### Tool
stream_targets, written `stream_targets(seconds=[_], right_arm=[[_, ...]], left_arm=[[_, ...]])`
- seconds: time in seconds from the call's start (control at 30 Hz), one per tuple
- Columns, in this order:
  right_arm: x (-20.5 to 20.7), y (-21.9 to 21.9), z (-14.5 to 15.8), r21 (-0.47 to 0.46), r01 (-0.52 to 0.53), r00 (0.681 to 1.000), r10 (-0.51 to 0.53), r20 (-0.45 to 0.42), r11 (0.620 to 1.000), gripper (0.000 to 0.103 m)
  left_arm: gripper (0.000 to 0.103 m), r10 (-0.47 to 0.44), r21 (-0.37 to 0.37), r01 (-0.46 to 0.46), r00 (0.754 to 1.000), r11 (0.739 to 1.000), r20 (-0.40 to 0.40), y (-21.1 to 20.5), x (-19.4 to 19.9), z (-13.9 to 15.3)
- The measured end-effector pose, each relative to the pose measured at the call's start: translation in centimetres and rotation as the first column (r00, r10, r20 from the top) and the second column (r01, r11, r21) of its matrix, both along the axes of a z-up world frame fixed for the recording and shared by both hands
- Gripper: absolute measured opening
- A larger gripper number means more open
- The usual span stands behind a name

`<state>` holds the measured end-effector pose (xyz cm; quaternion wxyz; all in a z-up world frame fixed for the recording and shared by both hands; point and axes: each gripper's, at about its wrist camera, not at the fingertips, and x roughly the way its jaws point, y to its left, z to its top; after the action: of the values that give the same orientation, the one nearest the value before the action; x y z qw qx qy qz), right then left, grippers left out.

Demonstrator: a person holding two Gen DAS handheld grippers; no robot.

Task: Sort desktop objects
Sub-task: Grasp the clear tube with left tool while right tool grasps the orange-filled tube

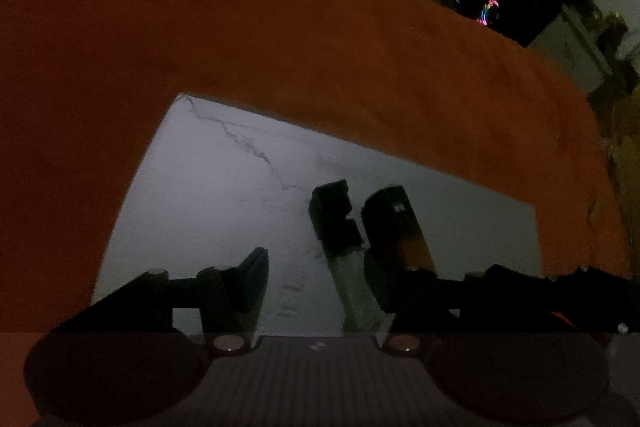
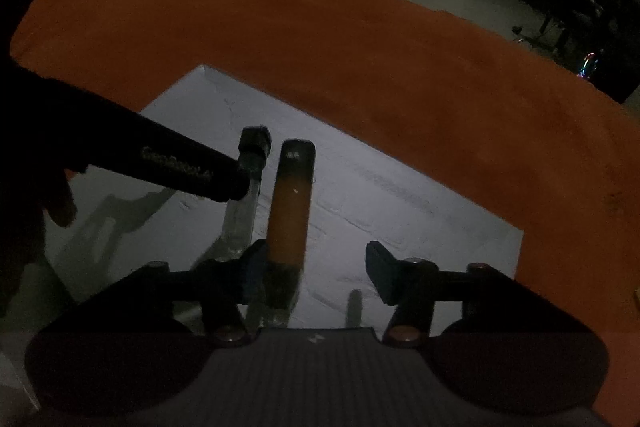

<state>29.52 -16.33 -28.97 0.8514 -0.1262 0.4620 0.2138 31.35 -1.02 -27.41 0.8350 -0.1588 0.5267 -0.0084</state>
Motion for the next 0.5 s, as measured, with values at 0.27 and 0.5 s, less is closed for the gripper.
stream_targets(seconds=[0.27,0.5], right_arm=[[0.2,-0.7,0.3,0.062,0.003,0.996,0.003,-0.091,0.998,0.008],[-0.9,-2.8,-0.2,-0.049,-0.035,0.974,0.023,-0.226,0.998,0.007]], left_arm=[[0.020,-0.080,0.008,0.080,0.997,0.997,-0.006,-0.1,0.4,-0.6],[0.017,-0.247,0.021,0.249,0.966,0.968,-0.079,2.3,-1.3,0.0]])
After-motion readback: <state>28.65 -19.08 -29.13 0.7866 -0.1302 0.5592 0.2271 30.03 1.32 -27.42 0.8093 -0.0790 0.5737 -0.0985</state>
